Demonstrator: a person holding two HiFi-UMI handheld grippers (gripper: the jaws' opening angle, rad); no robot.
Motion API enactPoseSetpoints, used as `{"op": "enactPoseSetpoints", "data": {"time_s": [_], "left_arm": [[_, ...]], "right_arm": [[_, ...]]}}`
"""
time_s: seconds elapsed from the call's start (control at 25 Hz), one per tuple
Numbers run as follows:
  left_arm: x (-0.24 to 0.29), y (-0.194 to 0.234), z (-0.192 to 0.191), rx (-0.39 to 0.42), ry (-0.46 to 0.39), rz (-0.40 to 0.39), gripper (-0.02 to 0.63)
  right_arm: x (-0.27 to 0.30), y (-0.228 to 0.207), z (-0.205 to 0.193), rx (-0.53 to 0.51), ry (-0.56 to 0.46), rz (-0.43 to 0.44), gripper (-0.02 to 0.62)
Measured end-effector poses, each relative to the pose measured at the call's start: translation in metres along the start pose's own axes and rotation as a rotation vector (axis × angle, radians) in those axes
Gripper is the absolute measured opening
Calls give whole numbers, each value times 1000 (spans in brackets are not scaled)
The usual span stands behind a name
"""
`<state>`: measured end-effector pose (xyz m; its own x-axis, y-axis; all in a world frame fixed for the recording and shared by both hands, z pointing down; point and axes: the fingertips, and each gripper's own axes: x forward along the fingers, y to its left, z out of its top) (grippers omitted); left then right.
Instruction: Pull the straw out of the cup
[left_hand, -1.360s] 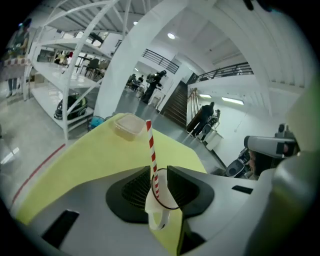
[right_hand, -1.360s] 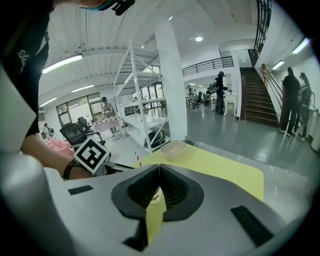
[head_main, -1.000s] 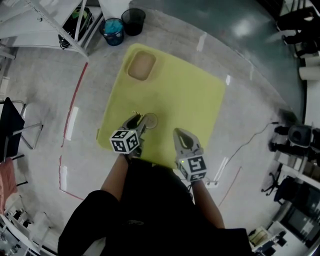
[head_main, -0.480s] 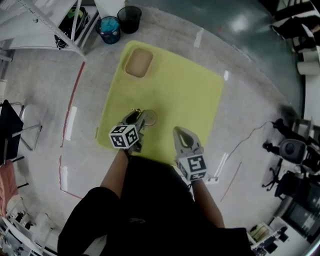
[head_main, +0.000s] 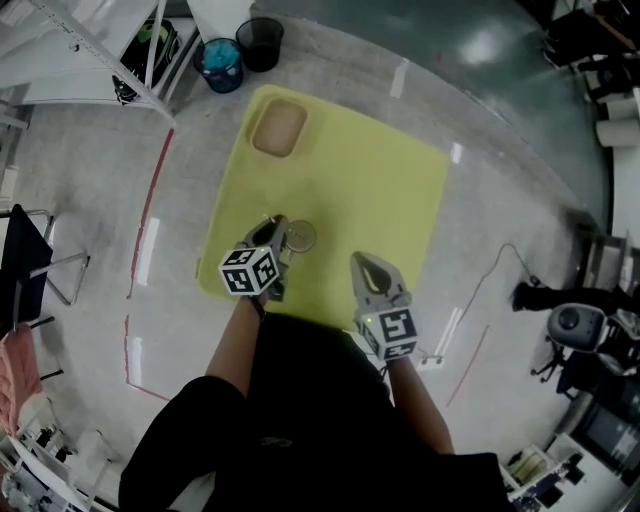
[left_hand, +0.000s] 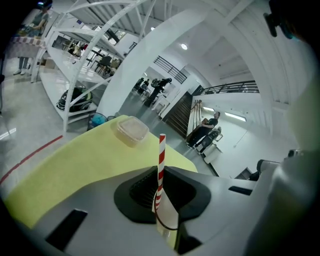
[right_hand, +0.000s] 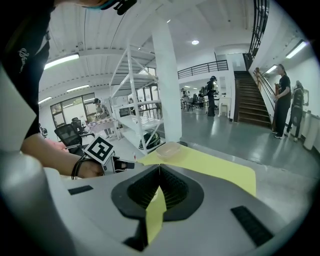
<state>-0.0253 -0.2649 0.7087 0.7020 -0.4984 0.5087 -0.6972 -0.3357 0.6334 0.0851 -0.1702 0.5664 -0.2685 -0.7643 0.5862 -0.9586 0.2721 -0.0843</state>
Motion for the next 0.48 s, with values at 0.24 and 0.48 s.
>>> {"op": "enactPoseSetpoints", "data": {"time_s": [0.24, 0.48], "left_arm": [[-4, -3, 2, 20, 8, 8, 66], [-7, -11, 4, 39, -2, 5, 64]], "right_arm": [[-1, 2, 0, 2, -1, 7, 17], [-6, 2, -5, 18, 1, 17, 17]]}}
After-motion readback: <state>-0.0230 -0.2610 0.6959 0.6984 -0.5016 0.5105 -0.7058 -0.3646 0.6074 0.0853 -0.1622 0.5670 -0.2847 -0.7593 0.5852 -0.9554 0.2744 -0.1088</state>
